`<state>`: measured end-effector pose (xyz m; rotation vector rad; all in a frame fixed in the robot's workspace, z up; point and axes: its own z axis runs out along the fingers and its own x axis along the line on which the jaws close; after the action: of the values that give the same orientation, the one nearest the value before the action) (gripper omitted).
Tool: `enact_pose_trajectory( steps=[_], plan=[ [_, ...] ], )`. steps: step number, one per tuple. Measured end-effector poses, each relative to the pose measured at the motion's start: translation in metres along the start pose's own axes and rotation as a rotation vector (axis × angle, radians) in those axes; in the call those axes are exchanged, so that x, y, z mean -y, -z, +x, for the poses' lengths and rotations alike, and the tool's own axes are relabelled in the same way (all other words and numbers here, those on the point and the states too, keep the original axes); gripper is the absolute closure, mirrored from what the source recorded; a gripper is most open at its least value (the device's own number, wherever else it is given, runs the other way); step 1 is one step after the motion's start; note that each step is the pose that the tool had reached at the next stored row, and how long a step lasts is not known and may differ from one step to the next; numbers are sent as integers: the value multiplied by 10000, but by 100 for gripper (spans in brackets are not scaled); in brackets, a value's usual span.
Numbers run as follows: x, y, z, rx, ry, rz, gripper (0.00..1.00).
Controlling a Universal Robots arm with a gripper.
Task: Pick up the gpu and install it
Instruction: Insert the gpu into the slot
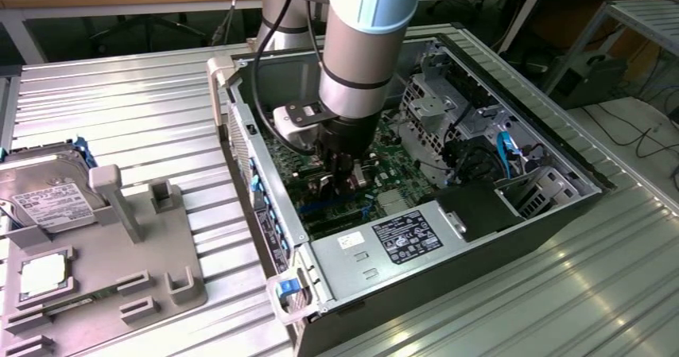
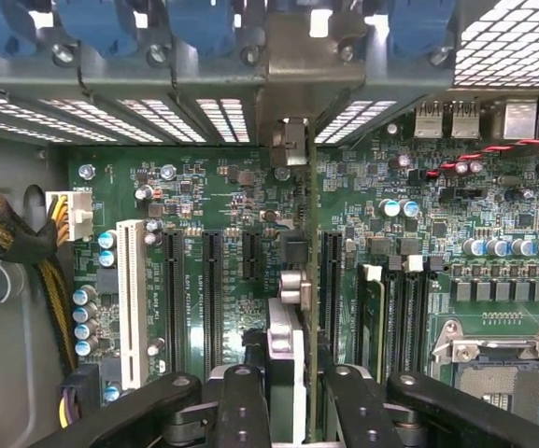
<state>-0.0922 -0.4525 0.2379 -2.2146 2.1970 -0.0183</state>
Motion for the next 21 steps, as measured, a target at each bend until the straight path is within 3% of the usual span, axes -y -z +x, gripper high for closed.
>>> enact_pose_trajectory(
  steps=[4,6,9,12,13,15,16,17,19,20,21],
  plan=[
    [0,-2,-1,35,-1,0,72],
    [0,-4,-2,-37,1,1,72],
    [0,-3,-3,-236,6,-1,72],
    [0,-3,-3,-248,7,-3,72],
    [-1,-3,-2,-219,5,-3,72],
    [0,-5,-3,-102,3,0,72],
    [0,-5,-3,-32,1,0,72],
    [0,-4,-1,93,0,0,72],
    [-1,-5,-1,230,-5,-2,72],
    [-1,-5,-2,279,-7,0,72],
    [-1,-6,-3,292,-8,1,72]
  ],
)
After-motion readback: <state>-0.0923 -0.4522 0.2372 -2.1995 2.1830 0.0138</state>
